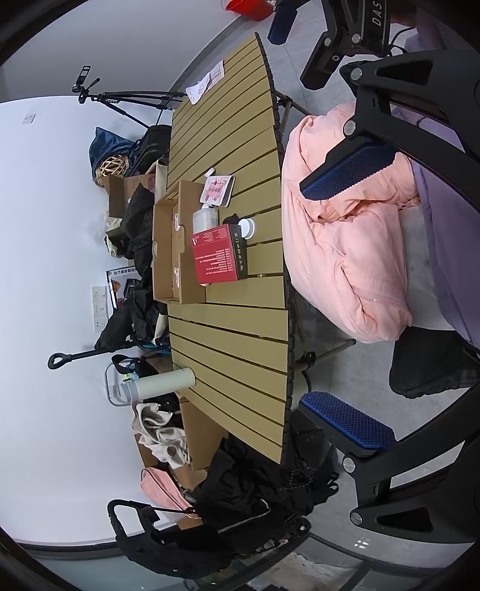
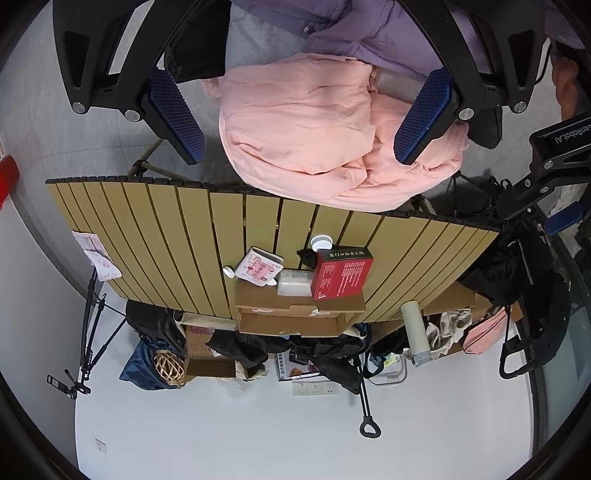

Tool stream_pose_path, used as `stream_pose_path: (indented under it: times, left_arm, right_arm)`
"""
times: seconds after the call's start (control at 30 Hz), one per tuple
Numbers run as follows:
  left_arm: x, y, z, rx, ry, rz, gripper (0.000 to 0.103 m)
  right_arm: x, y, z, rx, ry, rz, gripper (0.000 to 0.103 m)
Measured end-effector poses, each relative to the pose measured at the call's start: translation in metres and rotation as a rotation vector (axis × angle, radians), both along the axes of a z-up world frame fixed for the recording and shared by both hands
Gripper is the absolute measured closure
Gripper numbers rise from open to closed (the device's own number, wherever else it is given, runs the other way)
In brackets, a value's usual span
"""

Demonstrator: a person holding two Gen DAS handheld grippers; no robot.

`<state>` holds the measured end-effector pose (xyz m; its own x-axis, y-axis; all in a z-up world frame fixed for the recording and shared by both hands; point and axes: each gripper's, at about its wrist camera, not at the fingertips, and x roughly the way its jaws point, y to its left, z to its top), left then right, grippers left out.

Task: Organize objects

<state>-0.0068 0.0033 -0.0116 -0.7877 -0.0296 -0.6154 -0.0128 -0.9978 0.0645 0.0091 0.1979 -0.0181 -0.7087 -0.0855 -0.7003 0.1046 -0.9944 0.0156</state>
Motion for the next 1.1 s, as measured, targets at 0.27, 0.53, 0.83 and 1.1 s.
stream_pose_path:
  times: [0.27,0.53,0.83,1.1]
  left_arm:
    - [-0.0005,0.0025,-0.0014,-0.005,-0.005,-0.002,0.0]
    - [-0.0004,0.003,-0.001,-0.006,-0.002,-0.002,0.0]
    - [0.0003,0.0028,0.0001,-0.012,-0.004,-0.005,0.0]
    - [0.0004,0.0027,0.001,-0.011,-0.005,-0.006,0.0]
  right_arm:
    - [0.0011,0.0007,0.0014,-0.01,0.008,0.007,0.0]
    - [-0.0001,-0.0007,0.0007,-0.002,0.002,0.007,0.0]
    - [-0.0018,-0.001,0.0009,0.002,0.0,0.005,0.0]
    - [-0.001,-0.0015,0.001,0.002,0.001,0.006,0.0]
